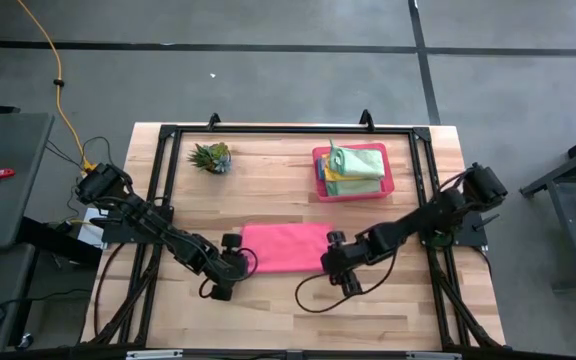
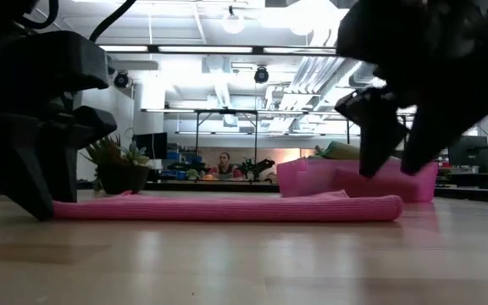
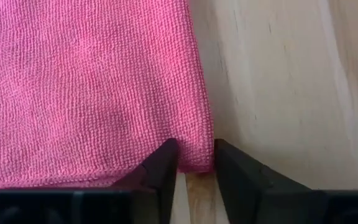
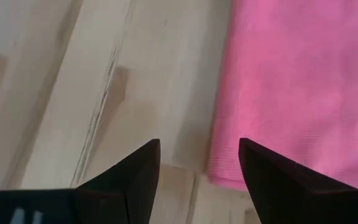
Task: Fold microfiber towels
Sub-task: Fold the pink microfiber cloth
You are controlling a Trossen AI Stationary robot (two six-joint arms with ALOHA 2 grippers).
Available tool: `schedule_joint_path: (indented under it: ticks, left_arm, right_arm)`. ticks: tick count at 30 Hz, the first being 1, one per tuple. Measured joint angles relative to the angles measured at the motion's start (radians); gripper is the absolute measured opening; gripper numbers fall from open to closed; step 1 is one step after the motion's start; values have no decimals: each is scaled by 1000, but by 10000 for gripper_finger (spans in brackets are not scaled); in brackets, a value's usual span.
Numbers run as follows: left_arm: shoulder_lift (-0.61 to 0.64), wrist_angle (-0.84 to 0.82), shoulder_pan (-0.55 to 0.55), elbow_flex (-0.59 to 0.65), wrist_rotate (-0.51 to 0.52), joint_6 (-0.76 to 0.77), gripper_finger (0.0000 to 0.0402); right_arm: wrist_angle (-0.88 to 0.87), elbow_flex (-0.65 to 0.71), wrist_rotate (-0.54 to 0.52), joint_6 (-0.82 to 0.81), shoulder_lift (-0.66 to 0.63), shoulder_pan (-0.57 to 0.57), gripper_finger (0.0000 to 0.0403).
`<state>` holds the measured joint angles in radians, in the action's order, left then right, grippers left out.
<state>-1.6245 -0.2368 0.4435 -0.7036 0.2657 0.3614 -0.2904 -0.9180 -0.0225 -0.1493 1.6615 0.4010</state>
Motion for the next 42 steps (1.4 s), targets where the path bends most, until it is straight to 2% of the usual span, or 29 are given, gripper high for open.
schedule_joint_path:
  ticks: [7,11,23,27,31,36,42]
  left_arm:
    - [0,-2,0,1,-12,3,31]
    - [0,-6,-1,1,-12,2,6]
    - [0,-11,-1,1,-13,5,3]
    - [7,-15,-2,1,-58,83,2]
    - [34,-22,0,2,-195,174,1]
    - [96,-34,1,3,-253,229,1]
    - [166,-46,-8,3,-297,283,1]
  right_arm:
    - [15,1,-91,-21,71,26,210]
    - [19,1,-97,-35,90,26,202]
    - [25,-2,-99,-99,122,39,118]
    - [25,-2,-97,-197,123,38,70]
    - [32,-3,-49,-331,116,37,9]
    - [23,-21,34,-370,79,37,4]
    - [18,-54,192,-400,32,20,2]
